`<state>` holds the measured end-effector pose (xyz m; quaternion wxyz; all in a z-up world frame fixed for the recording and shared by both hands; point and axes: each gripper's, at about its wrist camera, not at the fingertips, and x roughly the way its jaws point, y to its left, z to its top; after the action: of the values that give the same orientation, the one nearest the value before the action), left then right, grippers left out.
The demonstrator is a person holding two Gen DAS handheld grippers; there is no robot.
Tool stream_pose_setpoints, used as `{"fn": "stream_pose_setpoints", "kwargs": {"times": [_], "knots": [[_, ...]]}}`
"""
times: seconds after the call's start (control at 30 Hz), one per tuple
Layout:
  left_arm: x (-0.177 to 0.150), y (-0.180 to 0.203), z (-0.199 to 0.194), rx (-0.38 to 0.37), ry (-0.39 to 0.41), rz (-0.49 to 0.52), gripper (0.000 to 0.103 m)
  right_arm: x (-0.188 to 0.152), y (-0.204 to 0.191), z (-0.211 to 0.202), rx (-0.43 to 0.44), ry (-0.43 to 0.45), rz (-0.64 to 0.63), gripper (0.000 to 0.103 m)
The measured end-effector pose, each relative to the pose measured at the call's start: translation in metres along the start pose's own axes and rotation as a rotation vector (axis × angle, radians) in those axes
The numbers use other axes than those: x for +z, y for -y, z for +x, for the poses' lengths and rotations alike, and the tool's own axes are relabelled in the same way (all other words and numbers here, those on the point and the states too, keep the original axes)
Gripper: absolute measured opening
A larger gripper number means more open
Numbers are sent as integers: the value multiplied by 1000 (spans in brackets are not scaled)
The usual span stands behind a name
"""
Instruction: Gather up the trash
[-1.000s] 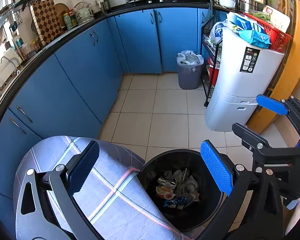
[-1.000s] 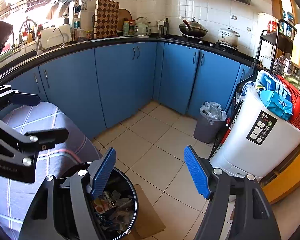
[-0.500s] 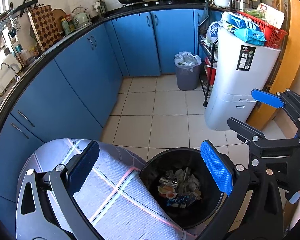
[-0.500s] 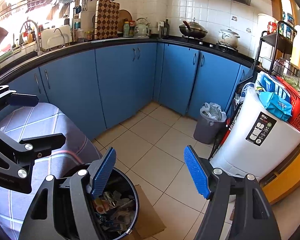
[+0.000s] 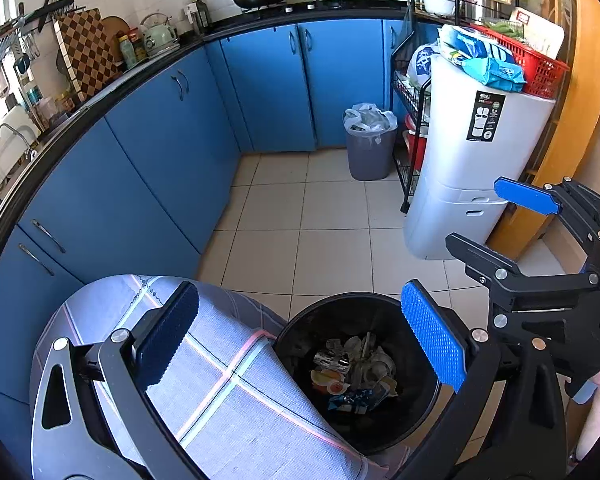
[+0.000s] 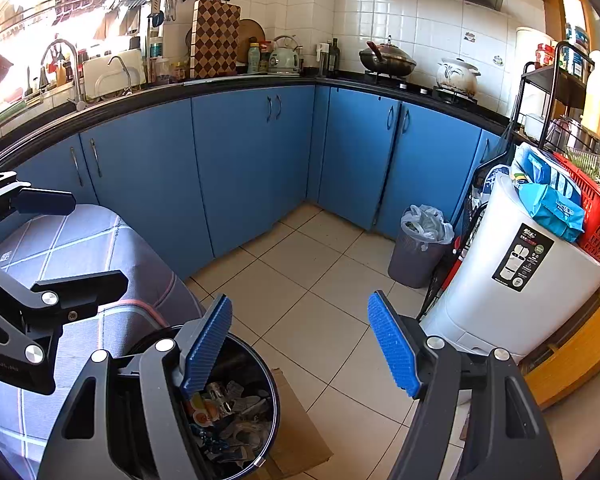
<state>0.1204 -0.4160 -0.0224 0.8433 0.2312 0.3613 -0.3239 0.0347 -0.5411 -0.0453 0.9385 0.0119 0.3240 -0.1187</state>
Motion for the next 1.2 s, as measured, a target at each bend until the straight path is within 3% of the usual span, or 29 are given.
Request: {"fn": "stream_pose_setpoints", "kwargs": {"times": [1.2], "knots": [[-5, -2, -2, -8, -10, 1, 100, 4, -1, -6, 8, 7, 7, 69]]}}
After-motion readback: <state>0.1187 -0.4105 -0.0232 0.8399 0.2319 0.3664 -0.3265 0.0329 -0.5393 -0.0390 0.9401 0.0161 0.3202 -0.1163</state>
